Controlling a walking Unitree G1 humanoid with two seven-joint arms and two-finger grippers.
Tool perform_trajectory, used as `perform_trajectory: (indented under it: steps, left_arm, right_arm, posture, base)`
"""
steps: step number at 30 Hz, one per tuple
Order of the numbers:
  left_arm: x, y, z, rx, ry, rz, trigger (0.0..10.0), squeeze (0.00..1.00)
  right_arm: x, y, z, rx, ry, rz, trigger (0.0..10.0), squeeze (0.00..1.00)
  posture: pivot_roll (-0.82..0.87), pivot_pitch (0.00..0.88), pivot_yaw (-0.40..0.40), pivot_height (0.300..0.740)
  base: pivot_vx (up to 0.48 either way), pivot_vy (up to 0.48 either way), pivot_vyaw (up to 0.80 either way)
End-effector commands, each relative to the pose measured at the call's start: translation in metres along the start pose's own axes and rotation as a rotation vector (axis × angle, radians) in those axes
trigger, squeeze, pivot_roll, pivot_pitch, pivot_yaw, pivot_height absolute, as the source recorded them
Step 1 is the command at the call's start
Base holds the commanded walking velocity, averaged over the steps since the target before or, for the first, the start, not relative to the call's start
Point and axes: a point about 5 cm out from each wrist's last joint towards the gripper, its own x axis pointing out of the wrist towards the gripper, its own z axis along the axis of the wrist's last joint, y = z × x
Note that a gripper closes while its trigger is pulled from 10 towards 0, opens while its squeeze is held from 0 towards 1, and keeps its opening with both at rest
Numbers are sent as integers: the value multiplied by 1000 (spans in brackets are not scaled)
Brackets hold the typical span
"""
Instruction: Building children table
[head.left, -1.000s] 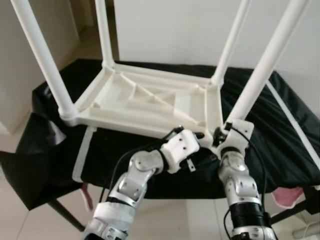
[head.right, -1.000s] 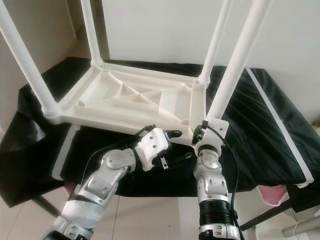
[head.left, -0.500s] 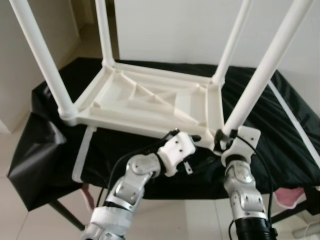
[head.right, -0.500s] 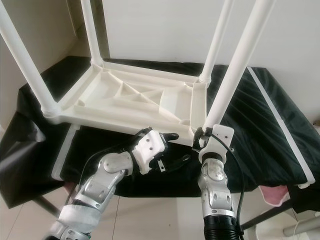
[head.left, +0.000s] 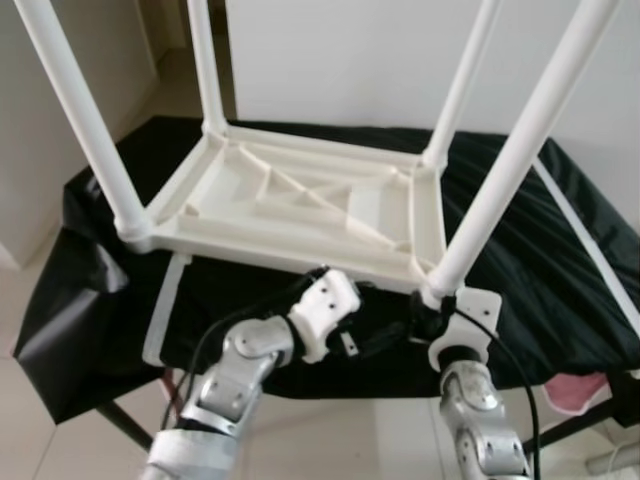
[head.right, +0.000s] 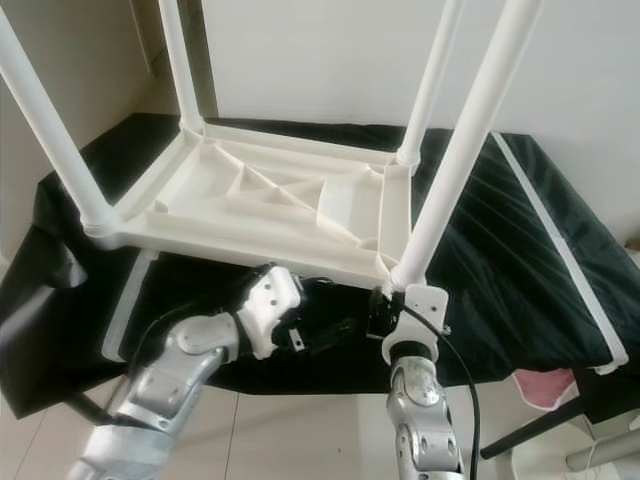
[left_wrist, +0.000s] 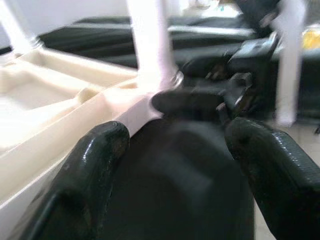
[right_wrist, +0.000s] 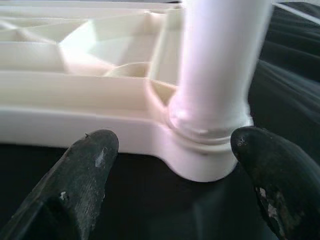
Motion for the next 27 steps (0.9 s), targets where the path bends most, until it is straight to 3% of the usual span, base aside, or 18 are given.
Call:
perform_trajectory:
  steps: [1, 5, 8, 10, 12, 18, 20, 21, 25, 27]
  left_arm:
    - [-8, -4, 0, 2, 16, -116, 10000, 0]
    - [-17, 2, -2, 5, 45, -120, 10000, 0]
    - [-33, 14, 1, -12, 38, -104, 10000, 0]
    - [-36, 18, 3, -21, 31, -100, 10000, 0]
    - [-49, 29, 5, -38, 35, -90, 10000, 0]
    - [-82, 48, -5, -84, 161, -134, 10000, 0]
    - [-85, 49, -5, -89, 170, -138, 10000, 0]
    - [-93, 60, -6, -92, 191, -110, 10000, 0]
    - [-103, 75, -6, -88, 218, -67, 10000, 0]
    - [-112, 93, -3, -64, 233, 3, 10000, 0]
  right_arm:
    - [-1, 3, 2, -5, -13, 59, 10000, 0]
    - [0, 8, 4, -6, -23, 117, 10000, 0]
    - [5, 21, 6, -2, -17, 215, 10000, 0]
    - [6, 23, 6, 0, -15, 233, 10000, 0]
    - [10, 29, 9, 17, -18, 259, 10000, 0]
    - [21, 40, 19, 19, -52, 317, 10000, 0]
    - [22, 40, 19, 19, -55, 323, 10000, 0]
    - [25, 39, 21, 14, -60, 328, 10000, 0]
    - [29, 35, 22, 9, -67, 321, 10000, 0]
    - [31, 29, 21, 12, -67, 316, 10000, 0]
  posture:
    - [-66, 0, -22, 740]
    - [-66, 0, -12, 740]
    - [-59, 0, -9, 740]
    - [-57, 0, -8, 740]
    - [-53, 0, -7, 740]
    - [-46, 0, 4, 740]
    - [-46, 0, 4, 740]
    - [-47, 0, 8, 740]
    - [-42, 0, 9, 740]
    - [-38, 0, 9, 740]
  base:
    - [0, 0, 0]
    - [0, 0, 0]
    - [0, 0, 0]
    - [0, 0, 0]
    - [0, 0, 0]
    - [0, 0, 0]
    - [0, 0, 0]
    - [0, 0, 0]
    - [0, 0, 0]
    - [0, 0, 0]
